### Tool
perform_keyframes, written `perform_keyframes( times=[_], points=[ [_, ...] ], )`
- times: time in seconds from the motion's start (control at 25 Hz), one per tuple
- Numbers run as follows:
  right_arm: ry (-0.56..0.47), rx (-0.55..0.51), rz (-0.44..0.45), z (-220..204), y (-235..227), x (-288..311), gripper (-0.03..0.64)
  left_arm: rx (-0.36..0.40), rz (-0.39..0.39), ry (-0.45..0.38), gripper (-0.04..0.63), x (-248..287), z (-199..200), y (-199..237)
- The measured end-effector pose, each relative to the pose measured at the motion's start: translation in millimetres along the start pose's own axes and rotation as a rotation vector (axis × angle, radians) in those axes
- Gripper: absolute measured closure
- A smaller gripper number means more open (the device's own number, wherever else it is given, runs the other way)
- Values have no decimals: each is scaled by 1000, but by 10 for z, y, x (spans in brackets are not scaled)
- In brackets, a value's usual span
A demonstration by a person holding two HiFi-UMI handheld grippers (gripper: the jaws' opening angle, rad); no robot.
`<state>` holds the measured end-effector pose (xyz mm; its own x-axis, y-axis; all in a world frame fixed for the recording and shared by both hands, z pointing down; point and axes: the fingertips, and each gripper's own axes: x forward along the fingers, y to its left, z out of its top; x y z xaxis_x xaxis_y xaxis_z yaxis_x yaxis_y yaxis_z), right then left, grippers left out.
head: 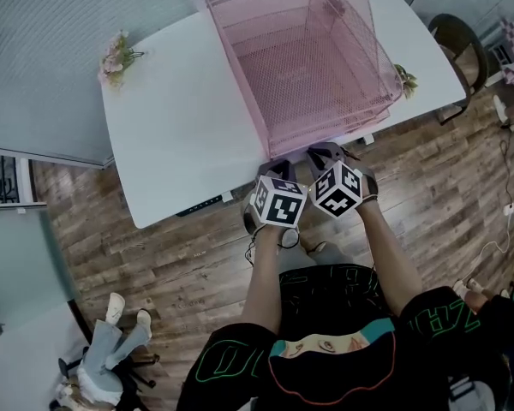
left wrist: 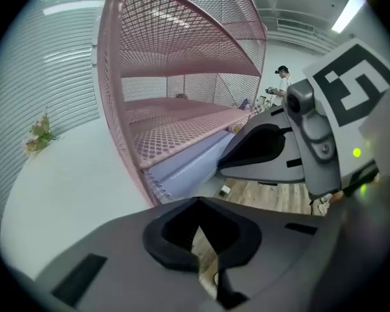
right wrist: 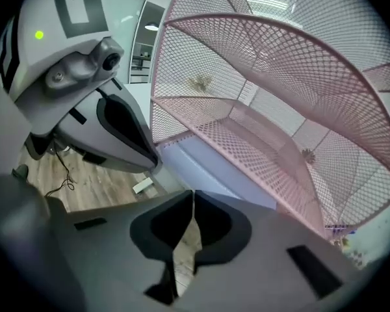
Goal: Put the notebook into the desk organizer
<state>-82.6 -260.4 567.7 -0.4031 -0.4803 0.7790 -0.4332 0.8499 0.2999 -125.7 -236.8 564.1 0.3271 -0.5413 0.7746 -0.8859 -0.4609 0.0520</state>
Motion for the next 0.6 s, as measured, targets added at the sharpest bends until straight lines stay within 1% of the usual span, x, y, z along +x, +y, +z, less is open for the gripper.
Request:
perform_keyframes(
  times=[0.24, 0.36, 0.48, 0.6],
  points=[
    [-15, 3, 2, 41, -77, 86, 601, -43, 10, -40, 600, -47, 90, 17],
    [-30, 12, 15, 44, -60, 32, 601, -77, 19, -81, 600, -132, 168, -16],
    [-58, 35, 34, 39, -31, -105, 601, -118, 37, -119, 600, -237, 224, -49],
    [-107, 82, 53, 91, -78, -262, 601, -174, 63, -170, 600, -346, 286, -41]
  ],
)
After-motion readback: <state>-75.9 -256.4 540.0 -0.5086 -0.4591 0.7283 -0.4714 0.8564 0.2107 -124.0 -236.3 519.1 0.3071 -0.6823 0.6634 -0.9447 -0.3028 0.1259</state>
